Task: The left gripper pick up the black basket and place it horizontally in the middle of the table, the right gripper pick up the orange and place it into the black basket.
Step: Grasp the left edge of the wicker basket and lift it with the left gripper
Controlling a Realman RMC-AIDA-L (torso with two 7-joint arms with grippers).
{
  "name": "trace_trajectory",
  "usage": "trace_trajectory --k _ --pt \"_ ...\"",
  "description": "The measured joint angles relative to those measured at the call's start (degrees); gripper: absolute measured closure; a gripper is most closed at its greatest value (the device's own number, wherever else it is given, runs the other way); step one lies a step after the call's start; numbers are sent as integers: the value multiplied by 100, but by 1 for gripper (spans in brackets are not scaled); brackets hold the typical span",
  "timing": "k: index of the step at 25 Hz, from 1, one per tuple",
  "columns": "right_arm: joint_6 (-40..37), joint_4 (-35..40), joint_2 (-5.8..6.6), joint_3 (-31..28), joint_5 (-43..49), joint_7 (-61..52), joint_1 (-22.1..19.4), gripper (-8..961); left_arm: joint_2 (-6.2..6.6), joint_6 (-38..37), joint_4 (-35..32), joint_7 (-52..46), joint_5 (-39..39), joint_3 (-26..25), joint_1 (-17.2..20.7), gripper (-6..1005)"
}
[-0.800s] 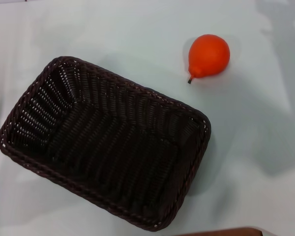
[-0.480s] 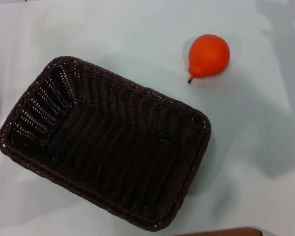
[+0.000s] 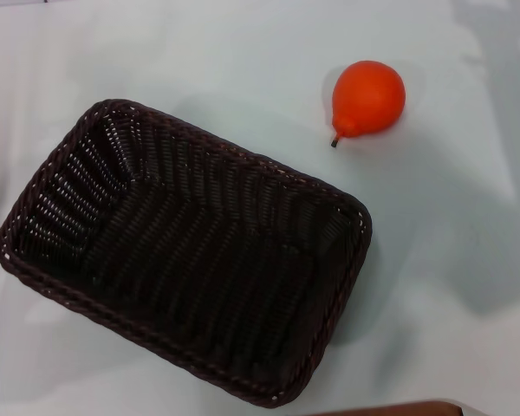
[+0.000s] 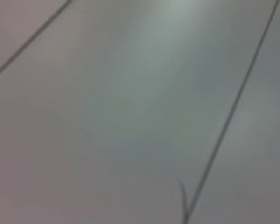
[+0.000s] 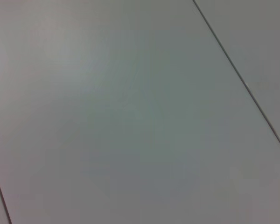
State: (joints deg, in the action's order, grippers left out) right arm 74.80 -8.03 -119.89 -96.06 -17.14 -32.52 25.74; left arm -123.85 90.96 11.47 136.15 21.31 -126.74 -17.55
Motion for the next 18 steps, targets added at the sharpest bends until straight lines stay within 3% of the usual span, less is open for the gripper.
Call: trace_trajectory --k 2,3,4,7,10,13,18 --pt "-26 8 1 12 0 0 4 193 46 -17 93 -104 25 180 29 131" --pt "-56 16 5 27 1 0 21 192 156 -56 256 -301 112 392 83 132" --pt "-56 16 5 27 1 0 21 192 156 -56 256 -301 112 392 83 133" --pt "-93 20 10 35 0 3 47 190 525 -114 625 -1029 510 694 174 135" --pt "-140 17 10 36 0 16 65 188 1037 -271 1164 -2328 1326 951 244 138" --pt "-202 20 10 36 0 13 111 186 1443 -347 1595 -3391 2195 1004 259 149" --pt "-278 22 3 36 0 27 162 183 1862 -740 2702 -5055 3865 936 353 195"
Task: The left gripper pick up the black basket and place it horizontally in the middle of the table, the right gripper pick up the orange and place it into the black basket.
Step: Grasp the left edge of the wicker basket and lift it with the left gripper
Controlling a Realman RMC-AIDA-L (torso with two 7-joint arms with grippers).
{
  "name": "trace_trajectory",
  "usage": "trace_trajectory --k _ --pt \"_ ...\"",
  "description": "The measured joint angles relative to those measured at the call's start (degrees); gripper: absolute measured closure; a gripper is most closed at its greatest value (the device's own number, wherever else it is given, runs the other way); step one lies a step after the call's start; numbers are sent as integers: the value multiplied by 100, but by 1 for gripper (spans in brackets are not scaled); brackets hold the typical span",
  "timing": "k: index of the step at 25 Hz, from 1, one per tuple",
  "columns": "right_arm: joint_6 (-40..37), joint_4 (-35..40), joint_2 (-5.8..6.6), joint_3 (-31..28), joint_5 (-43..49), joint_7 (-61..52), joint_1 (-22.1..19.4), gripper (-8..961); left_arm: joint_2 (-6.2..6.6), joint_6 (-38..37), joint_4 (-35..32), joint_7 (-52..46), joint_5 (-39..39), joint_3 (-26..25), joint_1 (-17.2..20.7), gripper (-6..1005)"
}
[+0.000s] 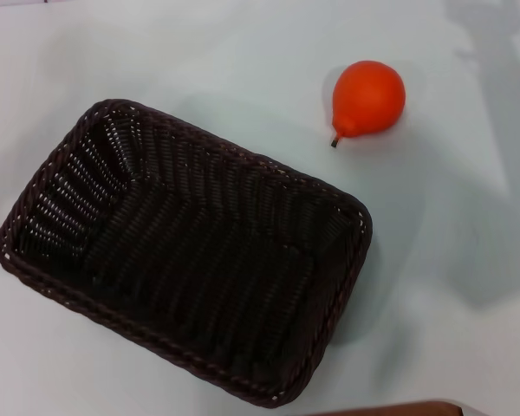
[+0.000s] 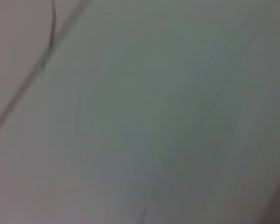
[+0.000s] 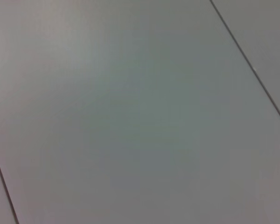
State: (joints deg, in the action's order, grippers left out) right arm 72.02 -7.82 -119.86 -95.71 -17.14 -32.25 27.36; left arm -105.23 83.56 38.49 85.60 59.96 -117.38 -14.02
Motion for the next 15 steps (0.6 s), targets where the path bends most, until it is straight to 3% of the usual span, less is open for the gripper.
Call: trace_trajectory --k 2,4,10,15 --pt "-42 0 -2 0 0 12 14 181 74 -201 739 -740 862 -61 80 214" --pt "-155 0 -1 -4 0 18 44 180 54 -247 1401 -1380 1692 -253 150 232" --pt "-502 -18 6 -33 -3 22 127 176 -288 249 3291 -3000 4006 -936 112 236" --pt "-530 -48 7 -39 -27 24 156 173 -634 745 4334 -3725 5246 -1102 -74 241"
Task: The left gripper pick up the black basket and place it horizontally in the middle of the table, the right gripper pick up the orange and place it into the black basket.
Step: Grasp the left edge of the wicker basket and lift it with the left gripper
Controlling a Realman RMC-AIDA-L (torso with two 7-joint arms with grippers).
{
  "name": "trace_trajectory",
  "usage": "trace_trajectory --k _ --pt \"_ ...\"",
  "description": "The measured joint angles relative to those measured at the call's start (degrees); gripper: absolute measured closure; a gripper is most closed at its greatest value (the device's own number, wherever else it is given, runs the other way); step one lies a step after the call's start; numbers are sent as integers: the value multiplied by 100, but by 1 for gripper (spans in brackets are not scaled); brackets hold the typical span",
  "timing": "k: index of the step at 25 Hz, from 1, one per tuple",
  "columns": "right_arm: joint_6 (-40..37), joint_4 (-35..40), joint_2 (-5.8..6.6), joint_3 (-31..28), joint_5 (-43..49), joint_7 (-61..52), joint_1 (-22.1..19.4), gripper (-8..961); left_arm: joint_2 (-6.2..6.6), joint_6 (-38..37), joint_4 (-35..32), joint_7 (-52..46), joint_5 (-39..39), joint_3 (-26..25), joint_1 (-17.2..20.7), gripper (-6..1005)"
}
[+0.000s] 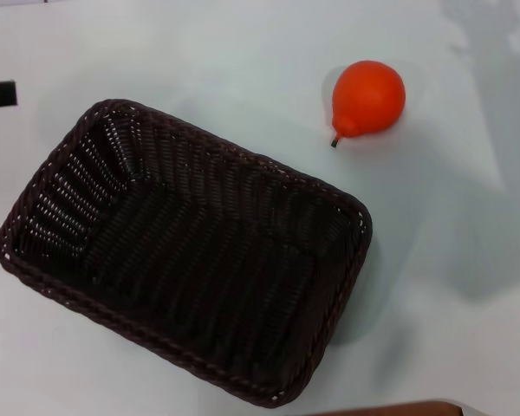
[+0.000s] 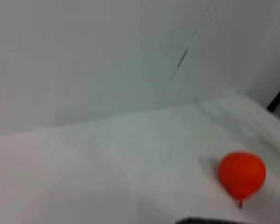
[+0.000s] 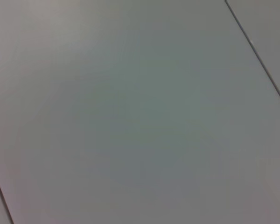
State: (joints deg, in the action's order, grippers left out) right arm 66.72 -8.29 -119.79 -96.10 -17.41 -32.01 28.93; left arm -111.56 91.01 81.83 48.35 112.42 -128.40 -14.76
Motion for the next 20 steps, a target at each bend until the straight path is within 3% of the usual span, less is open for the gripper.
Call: trace_trajectory --k 6,20 --pt "-13 -5 0 -25 -16 2 33 169 -410 536 430 -307 1152 -114 -362 247" --pt "-24 -15 17 -140 -17 19 52 160 -825 598 378 -381 2538 -60 -838 262"
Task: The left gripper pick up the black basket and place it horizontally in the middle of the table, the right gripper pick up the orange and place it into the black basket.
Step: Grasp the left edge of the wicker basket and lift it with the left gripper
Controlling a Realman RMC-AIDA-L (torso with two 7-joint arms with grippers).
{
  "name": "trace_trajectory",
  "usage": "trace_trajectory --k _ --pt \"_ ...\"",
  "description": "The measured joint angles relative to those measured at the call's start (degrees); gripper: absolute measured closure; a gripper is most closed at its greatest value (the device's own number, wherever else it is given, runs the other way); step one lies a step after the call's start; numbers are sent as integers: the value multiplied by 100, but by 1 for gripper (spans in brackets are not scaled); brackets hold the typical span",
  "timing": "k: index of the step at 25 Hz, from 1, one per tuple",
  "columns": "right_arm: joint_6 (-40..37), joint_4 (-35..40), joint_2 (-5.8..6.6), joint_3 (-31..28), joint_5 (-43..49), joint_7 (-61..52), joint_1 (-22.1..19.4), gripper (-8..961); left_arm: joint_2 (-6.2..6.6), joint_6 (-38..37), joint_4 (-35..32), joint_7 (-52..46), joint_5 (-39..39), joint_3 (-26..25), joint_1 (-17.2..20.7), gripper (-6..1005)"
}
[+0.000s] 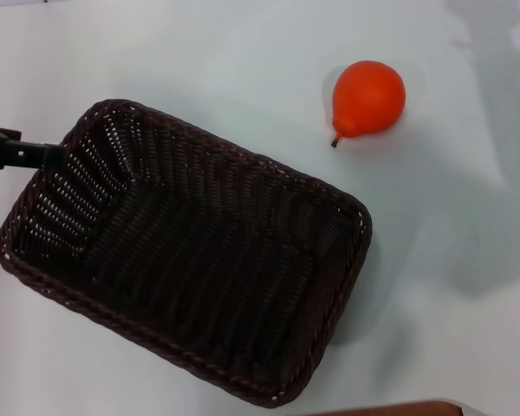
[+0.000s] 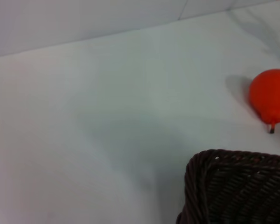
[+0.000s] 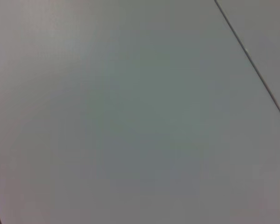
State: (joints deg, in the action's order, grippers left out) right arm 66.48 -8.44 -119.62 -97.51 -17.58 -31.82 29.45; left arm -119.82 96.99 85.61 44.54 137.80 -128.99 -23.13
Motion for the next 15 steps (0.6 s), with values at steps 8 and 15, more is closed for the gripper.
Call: trace_trajectory --k 8,15 --pt "-18 -1 0 -73 15 1 0 155 -81 -21 -310 17 175 132 -122 270" --pt "-25 2 0 -76 27 10 0 151 -169 -178 -646 53 542 283 -220 277"
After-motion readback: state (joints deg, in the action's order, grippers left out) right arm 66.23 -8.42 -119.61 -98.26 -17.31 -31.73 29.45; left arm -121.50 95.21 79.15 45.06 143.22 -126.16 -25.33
